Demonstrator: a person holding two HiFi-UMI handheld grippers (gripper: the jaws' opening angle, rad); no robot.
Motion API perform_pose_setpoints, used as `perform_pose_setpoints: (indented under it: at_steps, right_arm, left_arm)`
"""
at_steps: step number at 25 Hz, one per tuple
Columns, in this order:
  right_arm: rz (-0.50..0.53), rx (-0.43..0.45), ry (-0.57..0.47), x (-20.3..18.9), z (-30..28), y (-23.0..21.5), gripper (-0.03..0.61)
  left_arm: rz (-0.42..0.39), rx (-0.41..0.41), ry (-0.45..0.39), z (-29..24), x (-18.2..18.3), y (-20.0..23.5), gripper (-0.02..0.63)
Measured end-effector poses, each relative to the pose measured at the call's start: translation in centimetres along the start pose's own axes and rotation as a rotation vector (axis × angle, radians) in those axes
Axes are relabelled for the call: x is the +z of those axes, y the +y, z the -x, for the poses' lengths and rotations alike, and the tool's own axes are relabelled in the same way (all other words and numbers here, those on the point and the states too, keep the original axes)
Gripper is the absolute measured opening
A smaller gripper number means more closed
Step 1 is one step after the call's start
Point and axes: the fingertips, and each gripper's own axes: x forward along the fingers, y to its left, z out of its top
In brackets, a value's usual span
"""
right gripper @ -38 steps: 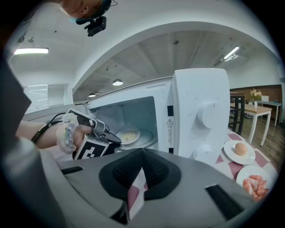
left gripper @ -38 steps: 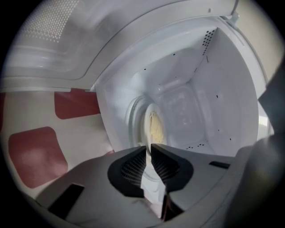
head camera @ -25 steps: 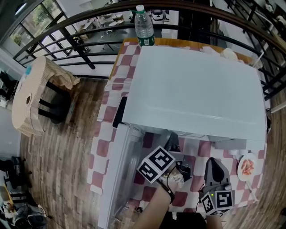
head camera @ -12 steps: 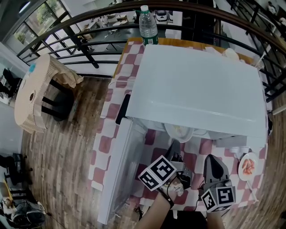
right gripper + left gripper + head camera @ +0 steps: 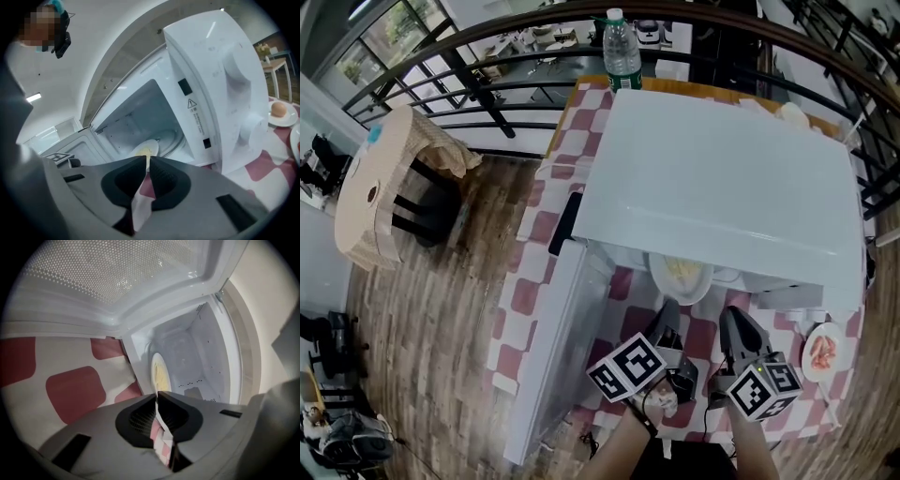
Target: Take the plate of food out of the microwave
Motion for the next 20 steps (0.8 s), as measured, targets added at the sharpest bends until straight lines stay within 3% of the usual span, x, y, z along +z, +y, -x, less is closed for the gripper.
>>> perform_pose_setpoints:
  at_steps: [6, 11, 17, 20]
  right_arm:
    - [-0.212, 0.000, -0.071, 0.2, -0.9, -0.8, 0.044]
    - [-0.279, -0.078, -0.038, -1.0, -1.3, -2.5, 0.076]
    - [-0.443, 0.048, -0.066, -1.3, -3.2, -1.4, 0.091]
    - [-0.462, 0.069, -0.068, -1.3, -4.0, -1.3, 0.091]
  left_arm:
    - [-0.009, 0.006, 0.018, 0.5, -1.0, 0.7, 0.044]
    - [-0.012, 0.011, 0.025, 0.8, -1.1, 1.3, 0.044]
    - [-0.021, 0.007, 0.026, 0.9, -0.9, 1.2, 0.044]
    - [-0.028, 0.008, 0.030, 0.8, -0.9, 1.3, 0.044]
